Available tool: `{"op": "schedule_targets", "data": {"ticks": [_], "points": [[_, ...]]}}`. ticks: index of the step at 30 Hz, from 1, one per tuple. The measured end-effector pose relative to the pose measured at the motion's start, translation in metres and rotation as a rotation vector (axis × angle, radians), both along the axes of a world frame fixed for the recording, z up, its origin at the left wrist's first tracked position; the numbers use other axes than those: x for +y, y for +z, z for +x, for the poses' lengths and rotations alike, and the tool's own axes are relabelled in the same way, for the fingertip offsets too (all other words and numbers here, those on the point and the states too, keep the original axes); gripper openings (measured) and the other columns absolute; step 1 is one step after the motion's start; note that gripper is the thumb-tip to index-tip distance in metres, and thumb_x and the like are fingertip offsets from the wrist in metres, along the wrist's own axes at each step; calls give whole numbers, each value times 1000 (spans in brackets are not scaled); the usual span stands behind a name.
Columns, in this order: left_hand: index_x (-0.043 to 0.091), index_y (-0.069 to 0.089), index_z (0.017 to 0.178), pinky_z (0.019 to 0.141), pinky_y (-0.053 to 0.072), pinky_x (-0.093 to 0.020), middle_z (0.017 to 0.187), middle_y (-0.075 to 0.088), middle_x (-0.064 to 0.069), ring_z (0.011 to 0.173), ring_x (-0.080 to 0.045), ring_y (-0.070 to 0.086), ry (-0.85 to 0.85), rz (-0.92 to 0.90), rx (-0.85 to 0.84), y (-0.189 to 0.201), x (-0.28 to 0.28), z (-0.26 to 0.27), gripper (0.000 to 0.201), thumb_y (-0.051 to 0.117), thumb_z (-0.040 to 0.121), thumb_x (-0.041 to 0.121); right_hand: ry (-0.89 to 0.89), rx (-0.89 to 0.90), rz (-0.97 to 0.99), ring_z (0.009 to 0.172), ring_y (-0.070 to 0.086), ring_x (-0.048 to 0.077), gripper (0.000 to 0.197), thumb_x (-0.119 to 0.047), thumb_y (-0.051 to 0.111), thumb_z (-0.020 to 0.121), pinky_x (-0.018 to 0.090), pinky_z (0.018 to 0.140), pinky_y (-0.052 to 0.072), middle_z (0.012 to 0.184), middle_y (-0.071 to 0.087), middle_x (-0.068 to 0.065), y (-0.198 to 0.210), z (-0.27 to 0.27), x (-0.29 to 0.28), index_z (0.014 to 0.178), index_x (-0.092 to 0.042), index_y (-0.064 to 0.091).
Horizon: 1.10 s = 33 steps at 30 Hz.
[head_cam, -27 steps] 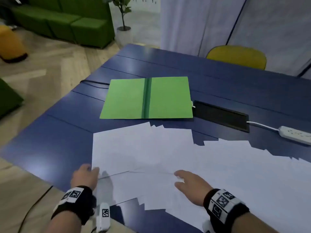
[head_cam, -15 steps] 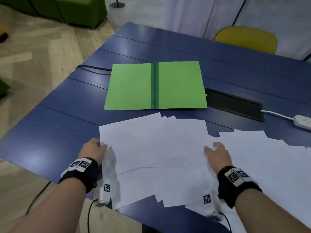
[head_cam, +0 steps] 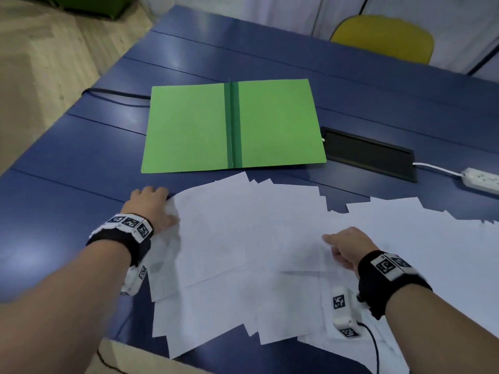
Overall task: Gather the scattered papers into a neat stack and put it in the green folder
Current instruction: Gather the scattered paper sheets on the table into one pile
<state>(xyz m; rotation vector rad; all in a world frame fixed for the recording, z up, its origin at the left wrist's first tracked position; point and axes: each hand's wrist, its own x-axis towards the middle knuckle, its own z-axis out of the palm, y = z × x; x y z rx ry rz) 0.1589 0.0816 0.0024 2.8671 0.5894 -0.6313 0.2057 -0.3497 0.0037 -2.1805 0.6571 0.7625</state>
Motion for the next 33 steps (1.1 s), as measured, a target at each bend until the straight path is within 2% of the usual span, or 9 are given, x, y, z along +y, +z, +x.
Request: {"op": "schedule_targets", "data": {"ticks": [3,6,8,10,15,18,23,27,33], "points": [[20,48,110,77,46,-37,111,61,-9,99,-32,54,-13,-44,38,5,-2,10,53,74,72,46,-83,55,149,58,53,24,26,-8,67,91,30,56,49,69,56,14,2,-7,12,71,-12,52],[17,55,115,80,45,-35,118,59,-10,107,-32,57,-38,-81,29,6,-7,11,36,66,86,35,-70,9,172,80,62,29,12,0,60,89,38,67,56,97,65,17,1,-12,22,86,-11,61],[14,56,93,71,43,-34,99,61,-9,94,-32,58,25,-166,-71,5,-8,10,15,62,89,28,-8,-57,120,80,60,29,13,1,54,88,32,60,54,95,65,14,3,-13,27,84,-9,61],[14,43,73,57,34,-32,73,51,-5,71,-27,52,124,-263,-181,4,-9,8,27,64,88,24,53,-54,146,79,59,25,14,0,52,90,29,56,53,92,63,11,8,-14,29,84,-9,60],[11,53,84,61,36,-31,78,54,-2,77,-28,54,66,-347,-212,6,-22,2,13,64,85,19,123,116,343,78,63,22,19,-1,53,95,38,72,60,88,65,8,18,-19,37,84,-13,63],[13,56,90,67,40,-32,91,58,-4,84,-29,56,52,-319,-179,1,-30,-4,11,63,84,19,-220,56,573,78,64,25,15,-18,53,101,38,69,59,94,66,12,13,-26,48,104,-8,65],[12,50,84,60,41,-32,75,59,-5,75,-29,57,187,-303,-147,0,-38,-26,7,55,84,16,-710,-14,946,96,70,32,53,-61,49,95,50,90,55,103,75,11,5,-63,68,113,-13,63],[19,43,78,53,38,-31,74,60,-6,65,-24,55,231,-334,-135,4,-50,-58,11,50,84,14,-579,99,902,108,71,33,34,-35,58,99,52,97,54,114,76,13,0,-95,93,120,-10,65],[17,47,71,57,40,-30,67,54,4,62,-18,48,174,-347,-72,3,-72,-100,23,53,89,29,-276,-14,593,95,72,27,19,-7,62,94,42,86,58,104,78,7,-3,-99,116,109,-13,72]]}}
